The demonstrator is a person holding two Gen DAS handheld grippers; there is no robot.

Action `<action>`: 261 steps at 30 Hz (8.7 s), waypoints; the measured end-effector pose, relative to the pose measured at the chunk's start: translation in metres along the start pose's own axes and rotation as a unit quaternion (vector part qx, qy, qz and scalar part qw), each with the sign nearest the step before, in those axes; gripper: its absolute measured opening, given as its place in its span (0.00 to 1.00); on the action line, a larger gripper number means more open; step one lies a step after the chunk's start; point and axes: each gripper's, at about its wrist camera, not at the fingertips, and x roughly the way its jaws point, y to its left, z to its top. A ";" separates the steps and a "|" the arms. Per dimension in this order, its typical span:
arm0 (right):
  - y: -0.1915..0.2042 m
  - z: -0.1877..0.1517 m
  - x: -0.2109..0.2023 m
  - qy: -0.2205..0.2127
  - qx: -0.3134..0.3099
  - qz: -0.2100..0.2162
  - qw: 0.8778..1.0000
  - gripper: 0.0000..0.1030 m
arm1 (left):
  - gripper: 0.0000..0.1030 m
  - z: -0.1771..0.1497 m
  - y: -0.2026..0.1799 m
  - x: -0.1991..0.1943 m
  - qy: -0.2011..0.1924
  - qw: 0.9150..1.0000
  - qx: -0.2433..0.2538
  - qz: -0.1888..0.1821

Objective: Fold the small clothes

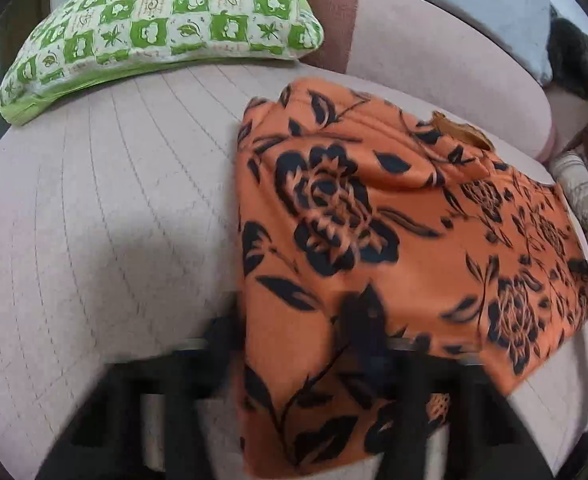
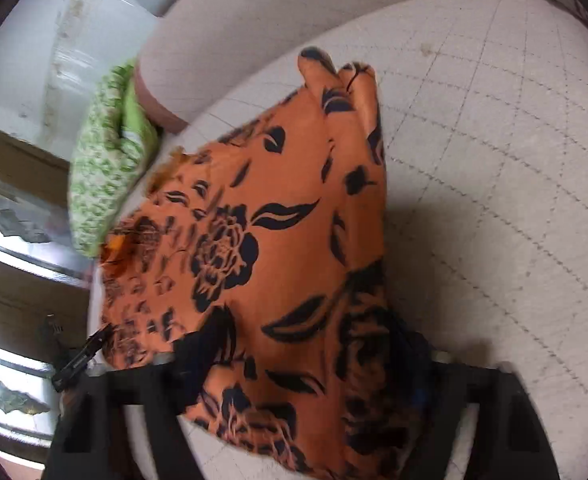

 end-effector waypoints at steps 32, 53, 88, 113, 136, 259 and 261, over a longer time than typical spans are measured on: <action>0.014 -0.067 -0.069 -0.069 -0.084 -0.076 0.991 0.74 | 0.58 -0.054 -0.061 -0.046 -0.059 0.984 0.160 0.045; -0.011 -0.060 -0.074 -0.109 -0.021 -0.079 0.991 0.16 | 0.21 -0.035 -0.016 -0.035 -0.061 0.997 0.033 0.046; 0.038 -0.214 -0.112 -0.108 -0.069 0.053 0.990 0.77 | 0.63 -0.135 -0.073 -0.108 -0.052 0.994 -0.016 0.093; 0.023 -0.156 -0.125 -0.106 -0.051 0.026 0.993 0.78 | 0.64 -0.148 -0.098 -0.120 -0.058 0.996 0.000 0.071; -0.079 -0.246 -0.150 -0.133 0.163 0.011 0.978 0.79 | 0.72 -0.130 -0.154 -0.111 -0.074 0.996 0.042 0.035; 0.008 -0.139 -0.100 -0.079 -0.027 0.025 0.996 0.79 | 0.47 -0.046 -0.069 -0.082 -0.066 0.997 0.009 0.030; 0.006 -0.120 -0.097 -0.079 -0.014 0.047 0.996 0.79 | 0.47 -0.065 -0.083 -0.081 -0.059 0.998 0.029 0.018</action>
